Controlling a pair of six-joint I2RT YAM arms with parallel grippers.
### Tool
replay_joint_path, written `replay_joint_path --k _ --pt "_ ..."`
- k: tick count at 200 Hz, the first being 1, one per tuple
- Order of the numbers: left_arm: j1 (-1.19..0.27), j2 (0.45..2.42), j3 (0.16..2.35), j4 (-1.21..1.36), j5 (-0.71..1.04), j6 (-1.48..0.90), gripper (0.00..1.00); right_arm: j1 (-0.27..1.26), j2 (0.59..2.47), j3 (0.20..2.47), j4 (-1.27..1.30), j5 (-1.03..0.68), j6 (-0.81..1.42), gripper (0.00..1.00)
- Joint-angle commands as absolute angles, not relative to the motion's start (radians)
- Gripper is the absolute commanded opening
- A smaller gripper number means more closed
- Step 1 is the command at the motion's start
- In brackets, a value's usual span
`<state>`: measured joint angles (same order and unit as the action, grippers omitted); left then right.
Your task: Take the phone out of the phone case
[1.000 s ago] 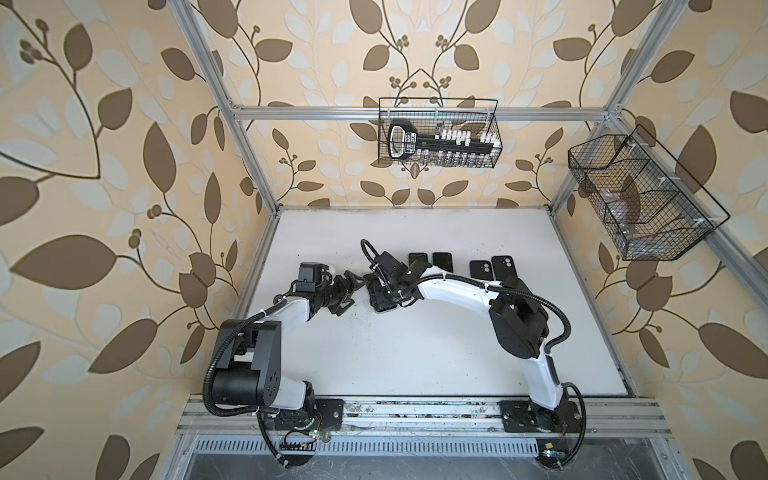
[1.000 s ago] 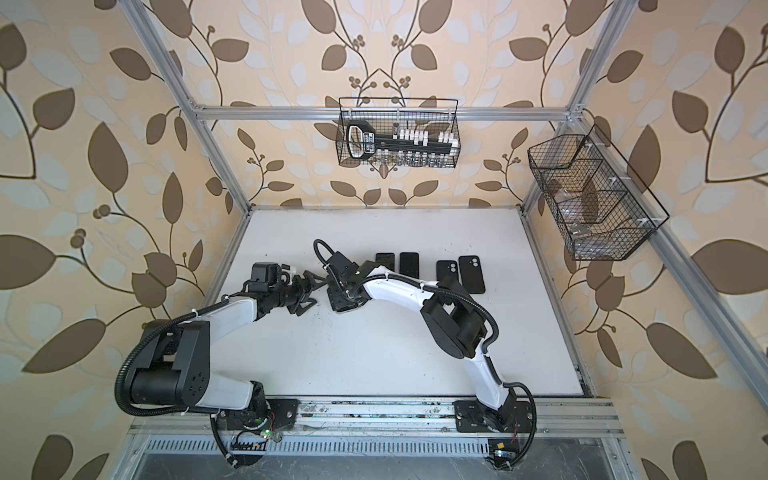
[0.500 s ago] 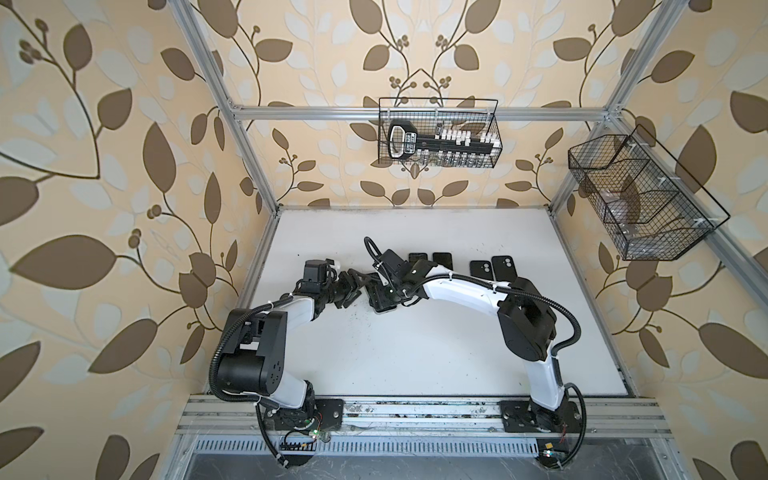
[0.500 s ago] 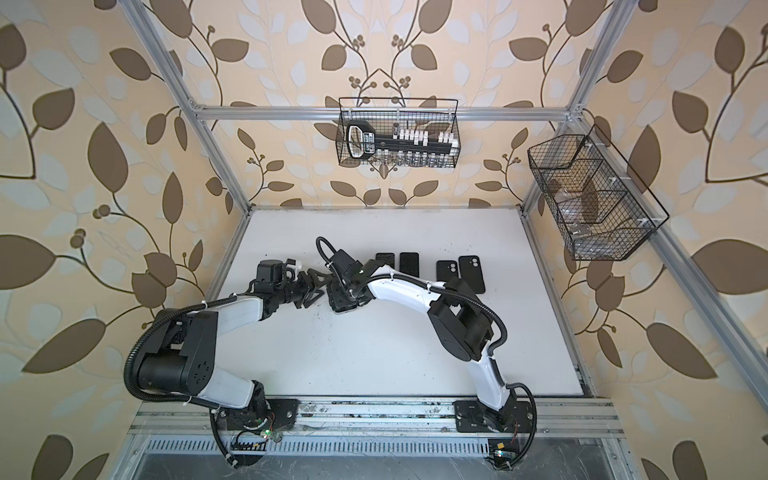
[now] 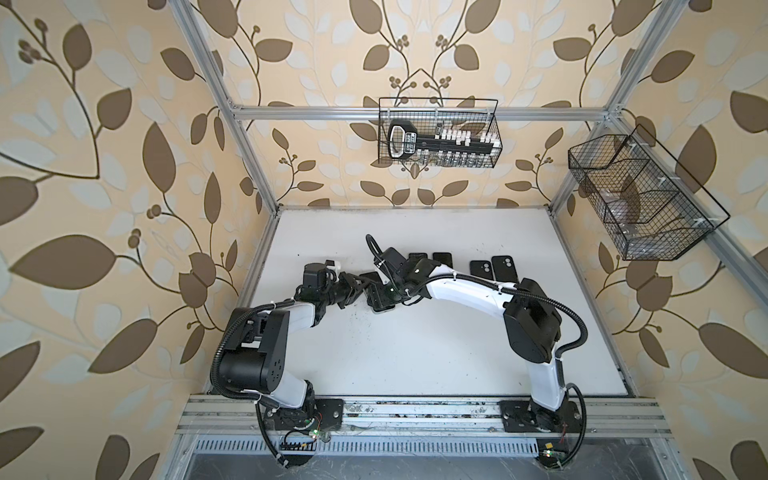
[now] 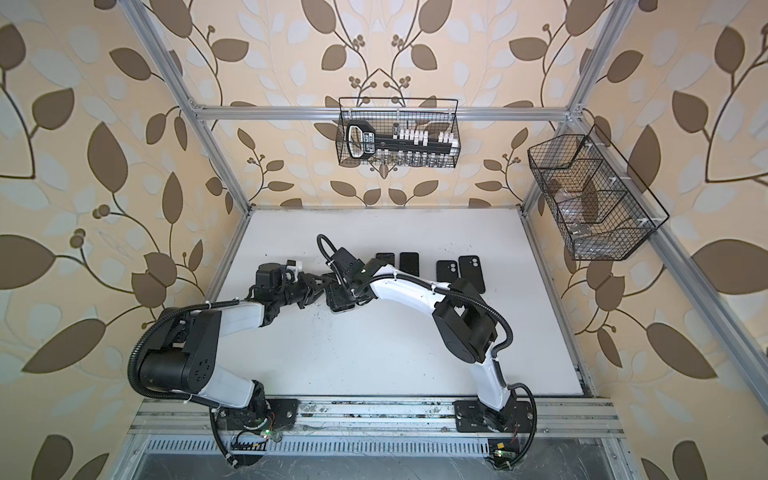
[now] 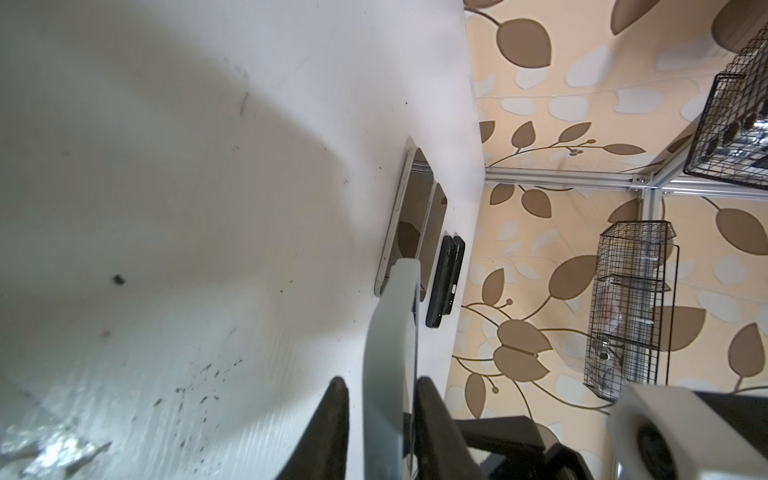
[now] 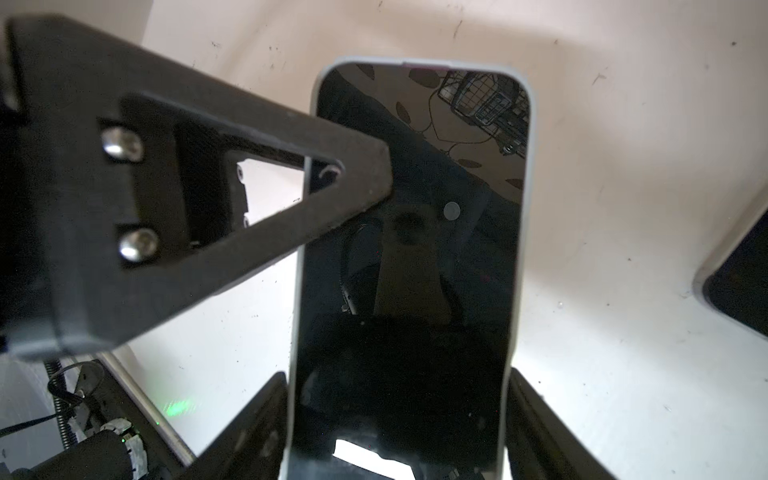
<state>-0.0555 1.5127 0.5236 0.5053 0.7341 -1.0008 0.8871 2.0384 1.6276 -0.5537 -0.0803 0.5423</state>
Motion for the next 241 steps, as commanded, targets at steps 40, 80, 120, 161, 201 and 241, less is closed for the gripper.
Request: replay_joint_path --k 40,80,120,161,201,241 --pt "-0.072 1.477 0.517 0.608 0.777 -1.042 0.00 0.875 2.004 1.600 -0.500 -0.109 0.554 0.61" --pt "-0.072 1.459 0.515 0.639 0.787 -1.068 0.00 0.874 1.994 1.600 -0.494 -0.118 0.542 0.68" --pt "-0.071 1.455 0.515 0.678 0.793 -1.106 0.00 0.874 1.951 1.603 -0.479 -0.120 0.495 0.76" --pt "-0.069 1.448 0.531 0.680 0.790 -1.121 0.00 0.880 1.902 1.623 -0.498 -0.077 0.440 0.89" --pt "-0.060 1.445 0.553 0.689 0.803 -1.140 0.00 0.879 1.803 1.572 -0.454 -0.084 0.375 1.00" --pt "-0.024 1.393 0.617 0.578 0.853 -1.083 0.00 0.861 1.685 1.470 -0.348 -0.102 0.385 1.00"
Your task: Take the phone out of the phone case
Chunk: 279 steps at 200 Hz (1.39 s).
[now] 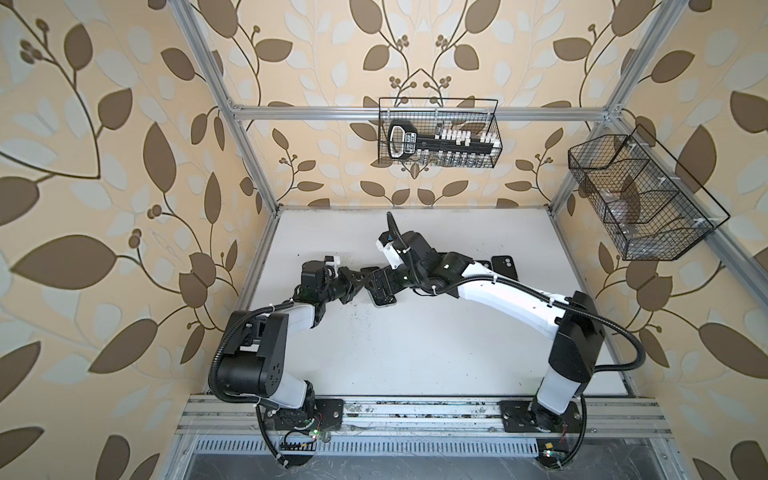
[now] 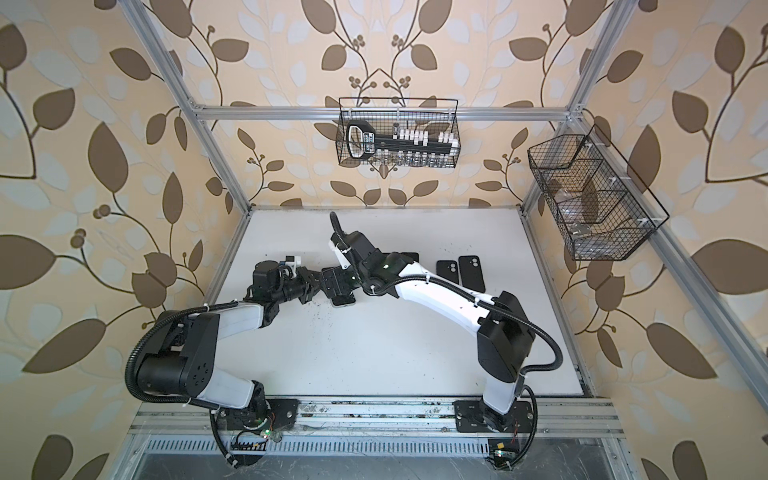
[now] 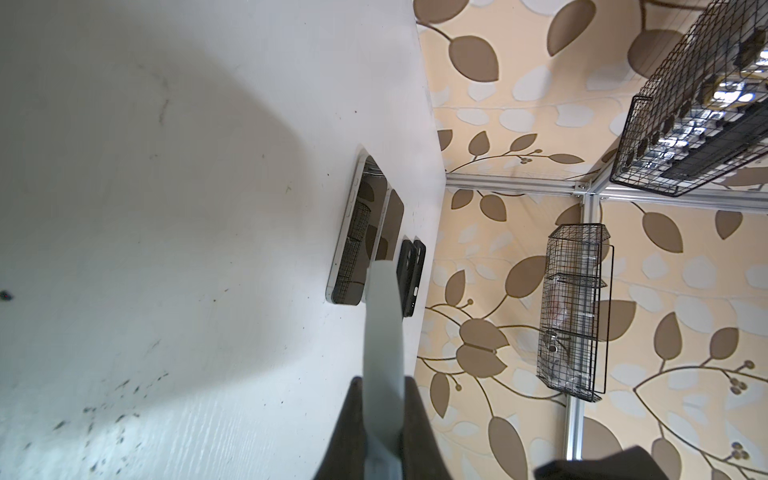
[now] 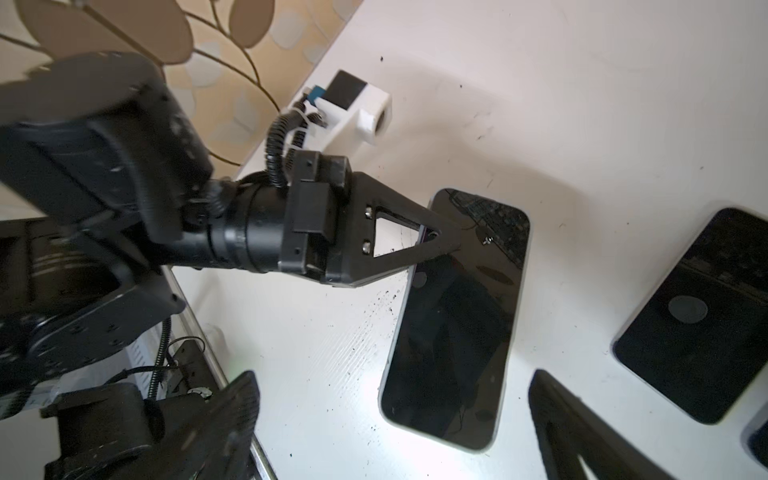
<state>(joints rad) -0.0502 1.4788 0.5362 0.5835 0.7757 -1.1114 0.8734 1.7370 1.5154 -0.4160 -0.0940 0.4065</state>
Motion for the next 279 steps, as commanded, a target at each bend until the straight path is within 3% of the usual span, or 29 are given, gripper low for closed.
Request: replay_joint_path --k 1,74,106,191,234,279 --pt "-0.023 1.391 0.618 0.573 0.854 -1.080 0.00 0.860 1.684 1.470 -0.348 -0.102 0.386 1.00" --pt "0.017 1.270 0.641 0.314 0.833 -0.910 0.00 0.794 1.526 1.317 -0.247 -0.176 0.448 1.00" --pt "0.023 1.253 0.638 0.302 0.833 -0.875 0.00 0.744 1.453 1.211 -0.184 -0.231 0.481 0.92" --pt "0.026 1.205 0.647 0.279 0.819 -0.871 0.00 0.710 1.285 1.019 -0.108 -0.260 0.511 0.95" --pt "0.010 1.115 0.641 0.300 0.706 -1.017 0.00 0.709 1.237 0.924 -0.026 -0.259 0.559 0.95" --pt "-0.097 1.030 0.681 0.276 0.528 -1.091 0.00 0.727 1.194 0.833 0.073 -0.250 0.646 0.94"
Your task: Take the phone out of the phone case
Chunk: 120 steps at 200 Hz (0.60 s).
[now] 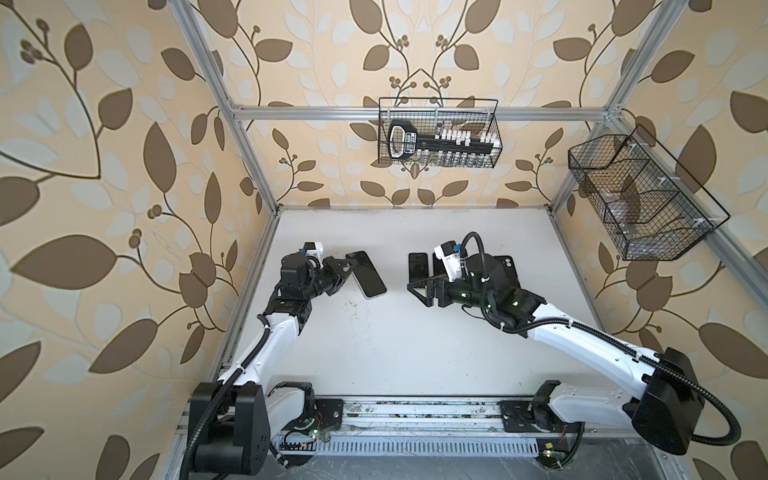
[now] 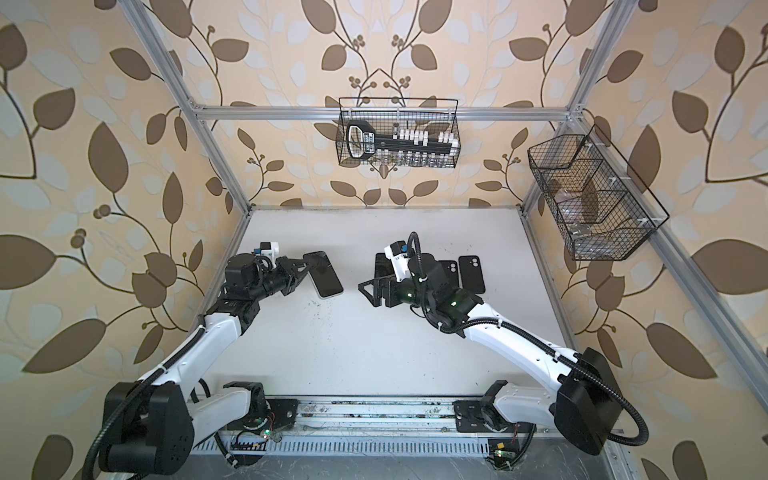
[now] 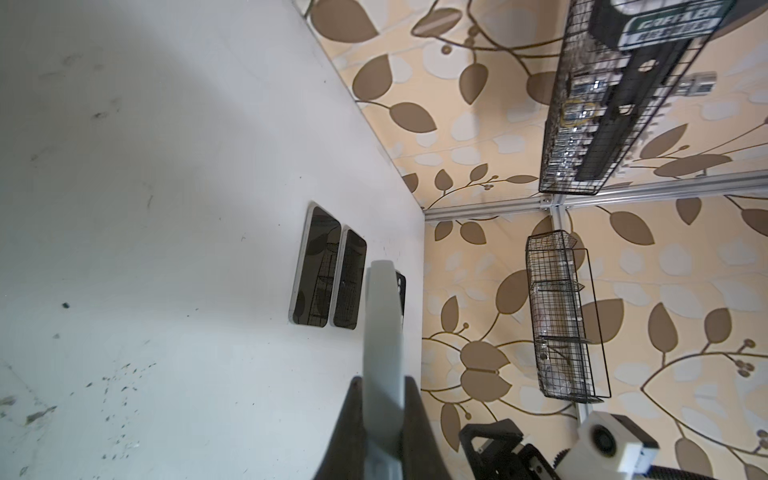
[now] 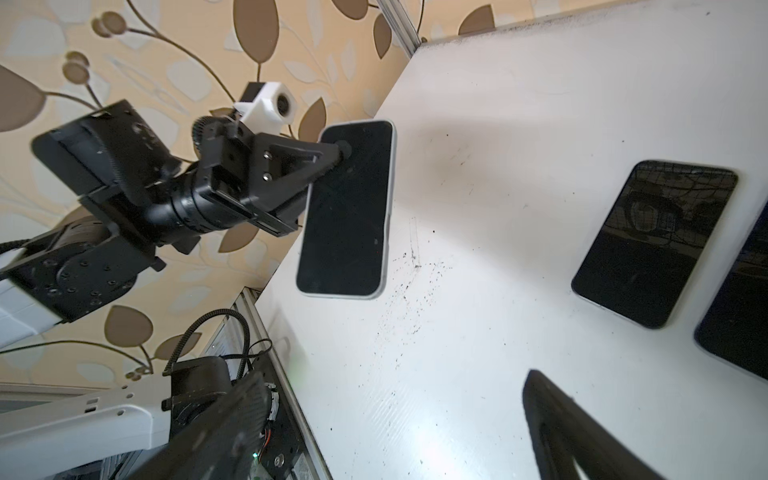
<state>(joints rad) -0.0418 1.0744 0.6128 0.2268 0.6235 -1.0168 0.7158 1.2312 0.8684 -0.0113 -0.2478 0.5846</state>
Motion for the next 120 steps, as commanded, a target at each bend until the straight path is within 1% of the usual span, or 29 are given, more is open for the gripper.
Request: replay_joint_path --k 1,50,83,102,120 --pt "-0.100 1.030 0.683 0.276 0.525 -1.094 0.00 0.728 1.195 0.832 0.075 -0.250 0.648 0.94" --pt "-0.239 1.021 0.685 0.372 0.339 -1.189 0.00 0.785 1.176 0.754 0.211 -0.202 0.765 0.92" --pt "-0.331 1.026 0.663 0.454 0.226 -1.229 0.00 0.823 1.192 0.695 0.381 -0.170 0.873 0.87" --pt "-0.356 1.028 0.656 0.483 0.189 -1.235 0.00 0.852 1.204 0.674 0.453 -0.131 0.924 0.82" --pt "-0.363 1.034 0.651 0.520 0.183 -1.248 0.00 0.870 1.221 0.668 0.499 -0.112 0.956 0.81"
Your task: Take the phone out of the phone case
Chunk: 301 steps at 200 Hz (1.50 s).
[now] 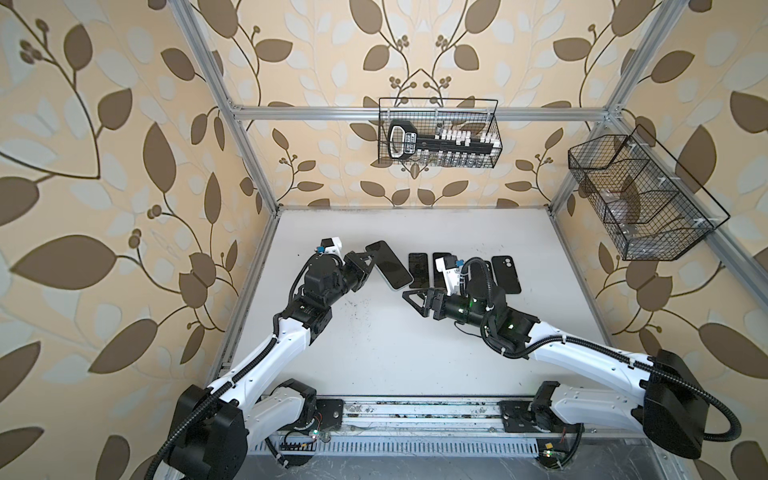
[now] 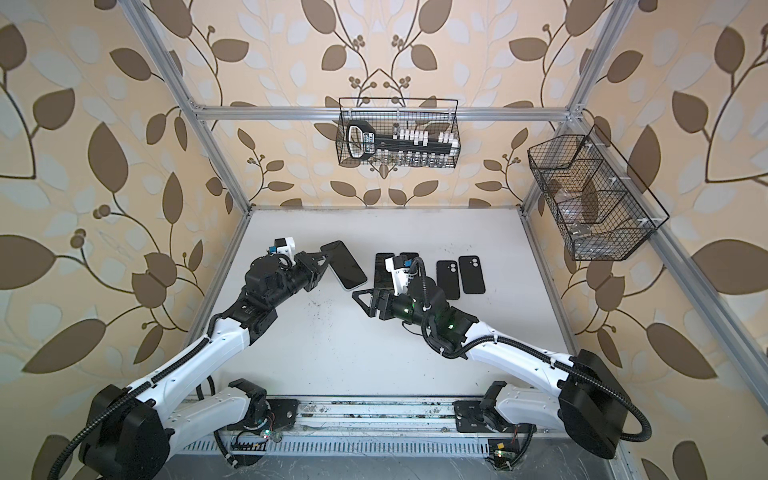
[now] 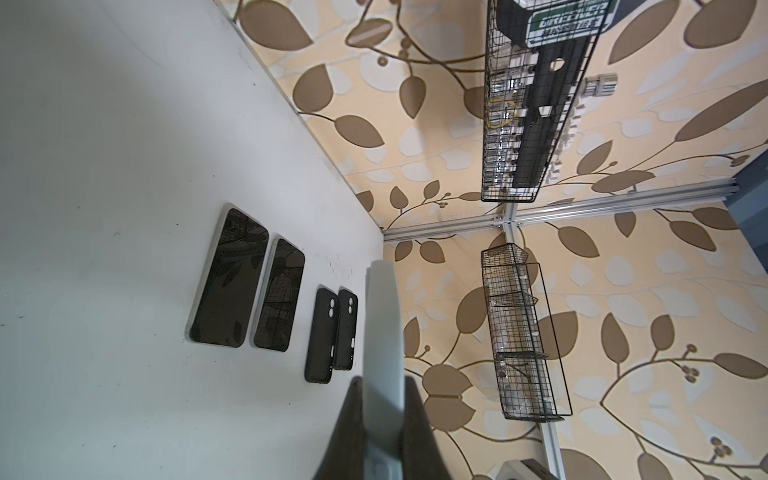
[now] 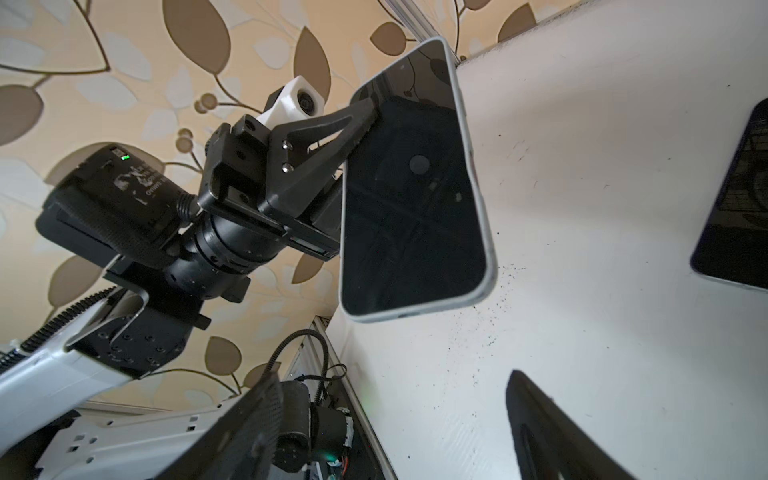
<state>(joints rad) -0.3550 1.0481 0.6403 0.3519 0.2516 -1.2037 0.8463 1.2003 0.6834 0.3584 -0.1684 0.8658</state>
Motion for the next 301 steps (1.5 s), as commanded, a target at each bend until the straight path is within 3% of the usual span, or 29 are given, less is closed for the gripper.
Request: replay_joint_path --k 1,75,301 --pt "-0.363 1.033 0.651 0.523 0.183 -1.249 0.00 0.871 1.222 0.667 0.501 -0.110 0.958 0.80" --pt "-0.396 1.037 0.637 0.617 0.175 -1.304 0.00 0.890 1.314 0.639 0.787 -0.101 1.101 0.67" --pt "-0.421 1.047 0.583 0.740 0.180 -1.406 0.00 0.873 1.447 0.669 0.986 -0.115 1.174 0.29"
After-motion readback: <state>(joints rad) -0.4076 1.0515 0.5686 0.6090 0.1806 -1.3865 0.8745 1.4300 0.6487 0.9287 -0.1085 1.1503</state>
